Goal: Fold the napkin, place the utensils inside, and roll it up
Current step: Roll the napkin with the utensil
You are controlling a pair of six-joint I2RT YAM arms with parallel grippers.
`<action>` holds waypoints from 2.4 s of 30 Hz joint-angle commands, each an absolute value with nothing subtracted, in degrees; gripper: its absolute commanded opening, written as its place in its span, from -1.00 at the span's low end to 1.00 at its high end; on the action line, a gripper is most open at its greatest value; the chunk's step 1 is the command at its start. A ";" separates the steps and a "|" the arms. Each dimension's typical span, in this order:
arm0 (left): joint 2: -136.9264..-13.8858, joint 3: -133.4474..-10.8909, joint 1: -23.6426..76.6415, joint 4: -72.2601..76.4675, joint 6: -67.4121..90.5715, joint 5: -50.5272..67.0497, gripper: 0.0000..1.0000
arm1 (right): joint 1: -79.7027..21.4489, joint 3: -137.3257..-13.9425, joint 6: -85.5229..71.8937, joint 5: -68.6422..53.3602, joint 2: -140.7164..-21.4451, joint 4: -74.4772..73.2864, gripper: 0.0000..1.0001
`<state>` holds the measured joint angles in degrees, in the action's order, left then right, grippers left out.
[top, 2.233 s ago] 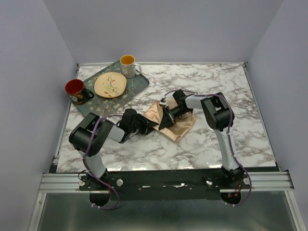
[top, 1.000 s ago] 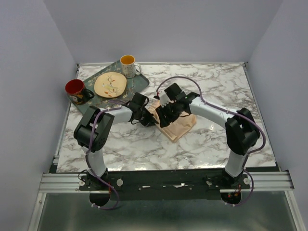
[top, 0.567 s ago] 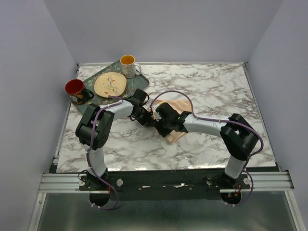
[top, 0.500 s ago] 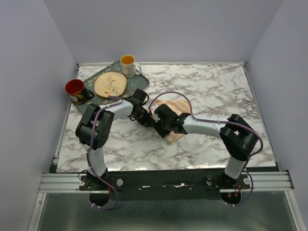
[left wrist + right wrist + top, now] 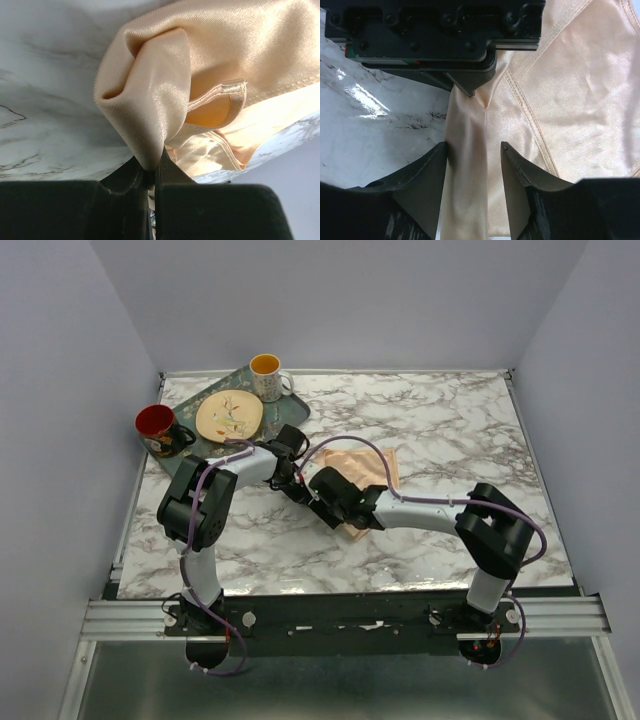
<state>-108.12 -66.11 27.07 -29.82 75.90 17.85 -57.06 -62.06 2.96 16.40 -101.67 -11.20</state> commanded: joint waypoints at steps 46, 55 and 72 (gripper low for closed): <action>-103.45 -61.52 21.36 -22.94 66.71 21.09 0.48 | -50.98 -57.39 -1.39 -5.86 -103.01 -7.12 -0.99; -96.77 -62.05 15.91 -23.37 59.25 20.57 0.97 | -45.27 -58.27 -3.86 -21.15 -104.41 -7.38 -0.99; -85.79 -53.71 19.86 -26.47 54.03 18.98 0.62 | -35.25 -54.41 -17.66 -49.30 -114.52 2.63 -0.99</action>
<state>-87.35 -59.13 16.32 -27.05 51.75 18.46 -36.93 -57.63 -12.82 -41.63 -109.97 1.17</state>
